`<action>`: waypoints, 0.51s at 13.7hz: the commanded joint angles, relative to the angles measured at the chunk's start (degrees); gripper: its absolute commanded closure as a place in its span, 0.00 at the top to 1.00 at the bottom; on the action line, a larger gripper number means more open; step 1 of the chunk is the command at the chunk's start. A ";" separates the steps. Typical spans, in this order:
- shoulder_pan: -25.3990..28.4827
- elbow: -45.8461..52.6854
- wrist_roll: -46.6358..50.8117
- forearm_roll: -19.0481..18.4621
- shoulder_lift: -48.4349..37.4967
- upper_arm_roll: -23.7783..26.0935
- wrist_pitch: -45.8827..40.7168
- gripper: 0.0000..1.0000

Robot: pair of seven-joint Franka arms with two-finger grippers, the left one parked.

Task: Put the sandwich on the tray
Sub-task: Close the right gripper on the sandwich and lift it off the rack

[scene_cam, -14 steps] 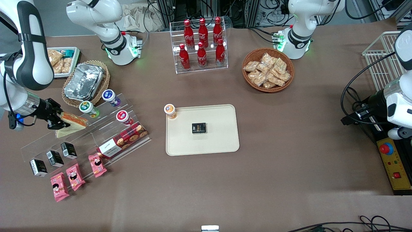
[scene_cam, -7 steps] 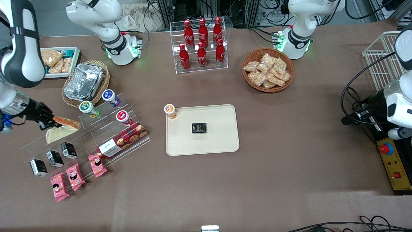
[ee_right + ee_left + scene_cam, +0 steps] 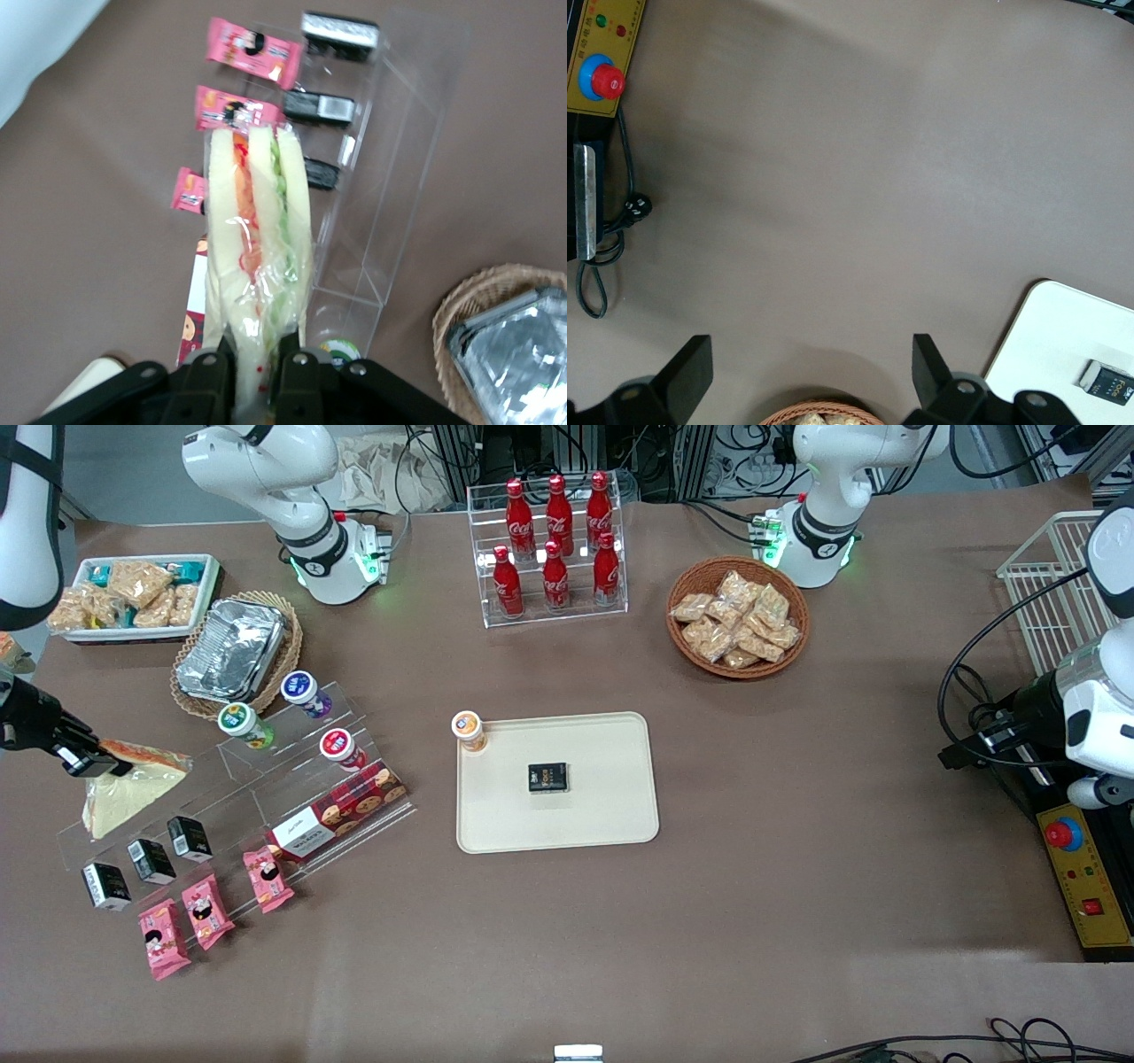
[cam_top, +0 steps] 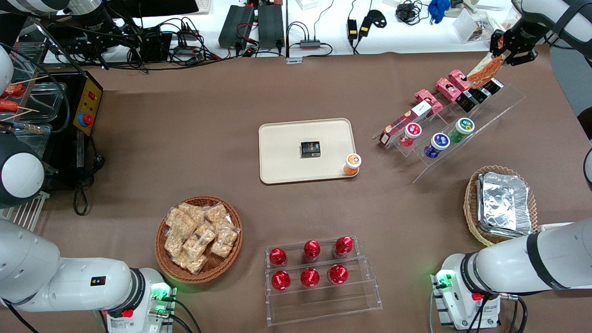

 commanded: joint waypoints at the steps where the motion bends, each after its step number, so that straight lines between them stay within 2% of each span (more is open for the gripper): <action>1: 3.25 5.79 -8.90 -0.42 1.89 0.12 -4.08 0.20; 5: 12.21 10.29 -17.01 -0.59 3.21 0.12 -7.27 0.19; 7: 17.22 10.47 -24.97 -0.77 3.39 0.12 -6.92 0.19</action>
